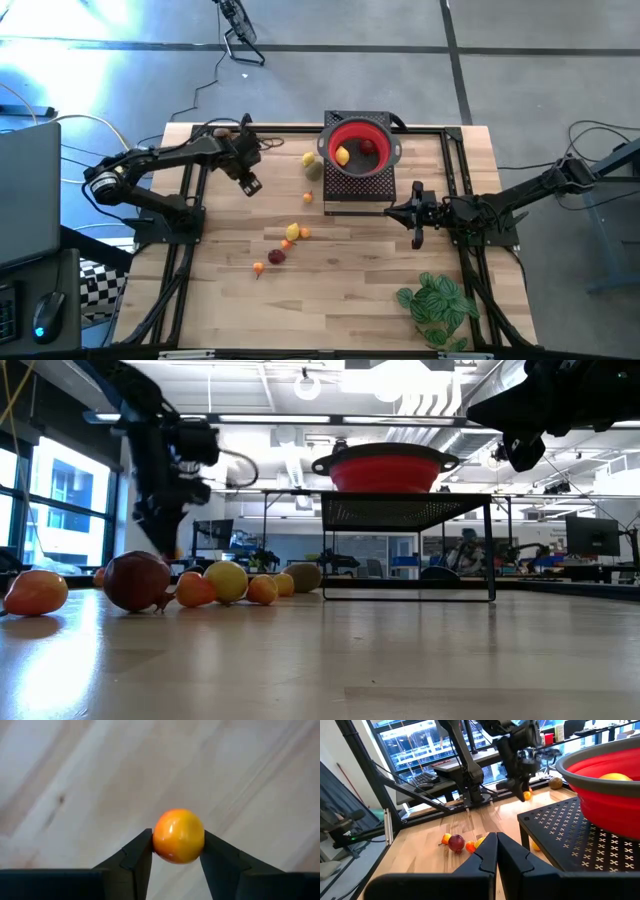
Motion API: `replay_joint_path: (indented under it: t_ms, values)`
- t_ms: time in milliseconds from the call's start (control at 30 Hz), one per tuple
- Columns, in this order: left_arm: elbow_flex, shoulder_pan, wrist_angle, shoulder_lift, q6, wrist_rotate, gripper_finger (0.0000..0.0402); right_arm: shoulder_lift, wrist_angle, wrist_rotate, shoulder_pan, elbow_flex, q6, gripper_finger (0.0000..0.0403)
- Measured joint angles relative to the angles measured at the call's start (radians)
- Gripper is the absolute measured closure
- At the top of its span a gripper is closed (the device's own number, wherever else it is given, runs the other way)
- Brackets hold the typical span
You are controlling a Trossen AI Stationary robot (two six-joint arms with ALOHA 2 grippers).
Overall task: Pick & Place Fruit
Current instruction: Put the orange pear into the red strainer bowl on the shelf
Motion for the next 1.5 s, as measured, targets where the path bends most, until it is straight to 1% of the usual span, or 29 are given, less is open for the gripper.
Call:
replay_joint_path:
  t_ms: [300, 600, 667, 933, 1067, 1233, 1367, 1500]
  values:
    - [0.146, 0.000, 0.000, 0.000, 0.063, 0.160, 0.0258, 0.000, 0.000, 0.000, 0.000, 0.000, 0.000, 0.0401]
    - [0.235, 0.000, 0.001, 0.000, 0.110, 0.339, 0.0258, 0.000, 0.000, 0.000, 0.000, 0.000, 0.000, 0.0401]
    - [0.253, 0.000, 0.004, 0.000, 0.123, 0.360, 0.0258, 0.000, 0.000, 0.000, 0.000, 0.000, 0.000, 0.0401]
    - [0.348, 0.000, 0.021, 0.000, 0.147, 0.385, 0.0258, 0.000, 0.000, 0.000, 0.000, 0.000, 0.000, 0.0401]
    - [0.389, 0.000, 0.073, -0.001, 0.147, 0.429, 0.0258, 0.000, 0.000, 0.000, 0.000, 0.000, 0.000, 0.0401]
    - [0.418, -0.001, 0.191, -0.001, 0.144, 0.493, 0.0258, 0.000, 0.000, 0.000, 0.000, 0.000, 0.000, 0.0401]
    - [0.418, -0.017, 0.302, -0.001, 0.140, 0.513, 0.0258, 0.000, -0.001, 0.000, 0.000, 0.000, 0.000, 0.0401]
    - [0.418, -0.061, 0.404, -0.001, 0.118, 0.516, 0.0258, 0.000, -0.001, 0.000, 0.000, 0.000, -0.003, 0.0401]
